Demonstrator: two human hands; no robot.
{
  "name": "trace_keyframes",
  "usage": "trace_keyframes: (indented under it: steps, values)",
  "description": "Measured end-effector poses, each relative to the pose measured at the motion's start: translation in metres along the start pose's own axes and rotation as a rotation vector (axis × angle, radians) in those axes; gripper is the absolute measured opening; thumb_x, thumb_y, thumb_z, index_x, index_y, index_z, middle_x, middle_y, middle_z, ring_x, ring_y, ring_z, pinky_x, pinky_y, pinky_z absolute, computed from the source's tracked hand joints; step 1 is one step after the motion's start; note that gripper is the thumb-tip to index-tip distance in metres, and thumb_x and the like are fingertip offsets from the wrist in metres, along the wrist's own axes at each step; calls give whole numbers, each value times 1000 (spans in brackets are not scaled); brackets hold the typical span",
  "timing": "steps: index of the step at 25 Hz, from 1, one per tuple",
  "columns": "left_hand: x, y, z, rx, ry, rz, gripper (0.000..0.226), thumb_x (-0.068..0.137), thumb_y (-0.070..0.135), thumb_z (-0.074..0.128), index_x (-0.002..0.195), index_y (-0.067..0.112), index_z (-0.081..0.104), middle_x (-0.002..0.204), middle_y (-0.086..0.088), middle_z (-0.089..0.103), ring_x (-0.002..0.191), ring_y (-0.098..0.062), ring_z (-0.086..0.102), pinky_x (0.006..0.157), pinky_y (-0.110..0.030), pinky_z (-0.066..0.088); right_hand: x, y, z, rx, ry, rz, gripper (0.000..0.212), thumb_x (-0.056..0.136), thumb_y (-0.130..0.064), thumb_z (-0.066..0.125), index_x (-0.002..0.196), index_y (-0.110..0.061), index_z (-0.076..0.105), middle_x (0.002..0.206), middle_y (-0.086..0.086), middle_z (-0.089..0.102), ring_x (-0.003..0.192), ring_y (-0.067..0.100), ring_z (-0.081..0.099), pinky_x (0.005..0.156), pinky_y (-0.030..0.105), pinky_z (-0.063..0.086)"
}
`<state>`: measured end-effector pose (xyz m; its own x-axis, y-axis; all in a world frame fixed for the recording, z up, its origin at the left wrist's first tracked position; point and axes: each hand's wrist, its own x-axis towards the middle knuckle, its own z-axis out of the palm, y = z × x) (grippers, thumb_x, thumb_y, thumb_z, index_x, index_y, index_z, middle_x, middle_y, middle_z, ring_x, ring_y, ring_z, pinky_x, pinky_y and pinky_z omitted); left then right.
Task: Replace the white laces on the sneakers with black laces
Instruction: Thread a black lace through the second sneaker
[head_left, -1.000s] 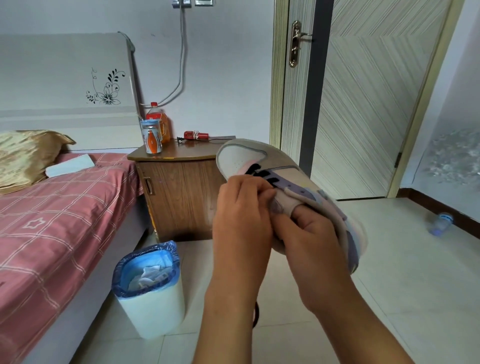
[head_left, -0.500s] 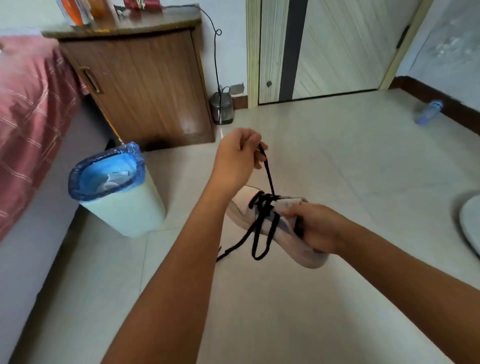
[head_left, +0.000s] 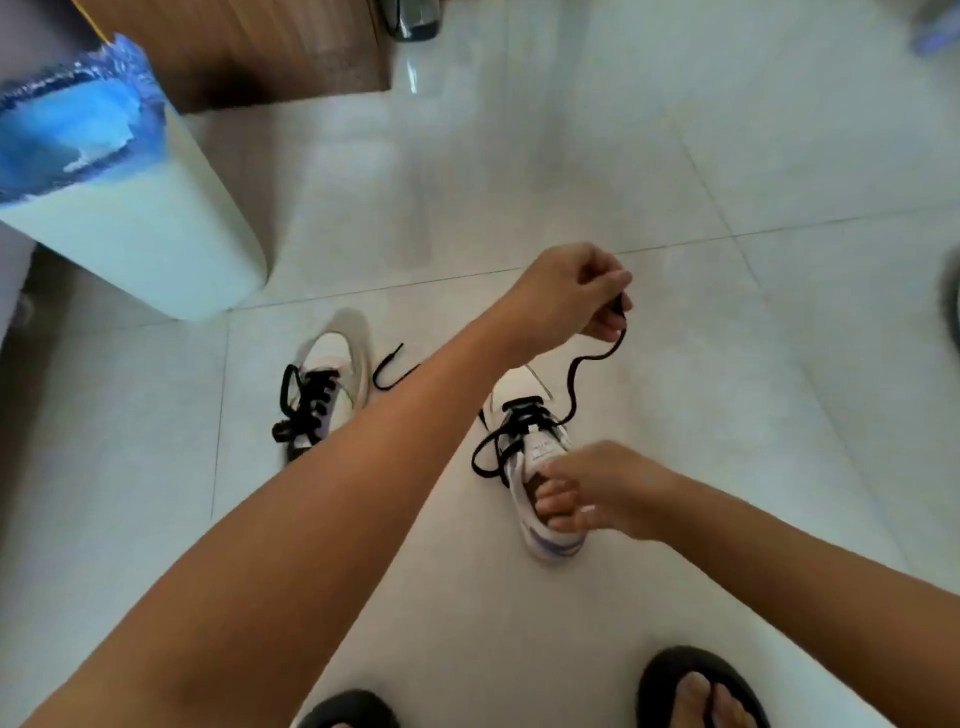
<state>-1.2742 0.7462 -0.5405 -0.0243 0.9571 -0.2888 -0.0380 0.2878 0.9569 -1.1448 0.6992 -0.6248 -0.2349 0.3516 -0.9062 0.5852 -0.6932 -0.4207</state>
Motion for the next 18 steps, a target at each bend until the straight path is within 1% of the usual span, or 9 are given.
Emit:
trace_keyframes:
  steps: [3,5,6,7,9,11,14,16,18]
  values:
    - [-4,-2,-1,-41,-58,27,12,96,5,49,85,6,53,75,-9,61,62,-17,61,68,-32,58,10,-8,-29,-242,332,-373,61,84,-34,69,130,-13,36,106,7,50,92,18,54,76,29,47]
    - [-8,-7,4,-132,-101,17,7,96,6,49,91,4,54,82,-10,63,68,-18,63,74,-35,57,20,-22,-30,-103,274,-519,38,90,-32,60,122,-14,50,109,5,54,90,16,54,74,29,46]
    - [-10,-15,7,-159,-95,1,7,96,8,50,99,4,55,91,-10,63,74,-19,65,77,-36,57,25,-28,-27,-4,232,-543,17,94,-26,54,107,-15,59,101,4,60,82,14,56,69,27,45]
    - [-11,-29,8,-128,-54,-27,16,97,12,50,111,5,54,105,-10,61,83,-20,66,81,-37,56,30,-32,-27,80,235,-561,14,96,-20,49,94,-19,63,90,2,64,76,13,56,65,26,43]
    - [-17,-67,2,174,95,-149,43,96,25,52,136,11,41,133,-10,47,109,-23,59,93,-36,48,36,-40,-41,280,257,-518,19,94,-17,48,81,-21,61,78,-2,64,71,12,57,64,25,42]
    - [-34,-114,-6,602,177,-328,62,92,39,54,141,12,30,139,-10,37,122,-26,48,101,-34,39,39,-35,-63,514,280,-424,21,93,-20,47,74,-18,57,70,-2,63,68,12,56,63,25,41]
    - [-65,-172,5,823,20,-585,66,84,47,57,131,7,35,123,-10,53,109,-32,57,85,-35,48,45,-15,-83,600,319,-331,27,93,-25,45,67,-18,52,60,-2,60,59,12,52,60,26,38]
    - [-72,-187,21,591,142,-745,51,88,37,51,119,-2,45,110,-17,61,88,-35,64,73,-38,54,46,-2,-101,576,427,-338,29,93,-24,43,65,-17,50,54,-2,58,51,11,52,53,23,38]
    - [-72,-189,27,519,263,-742,39,91,31,44,112,-1,53,110,-20,63,90,-37,63,75,-39,54,37,7,-133,685,651,-360,30,93,-19,37,65,-19,45,46,-5,53,45,10,47,44,19,35]
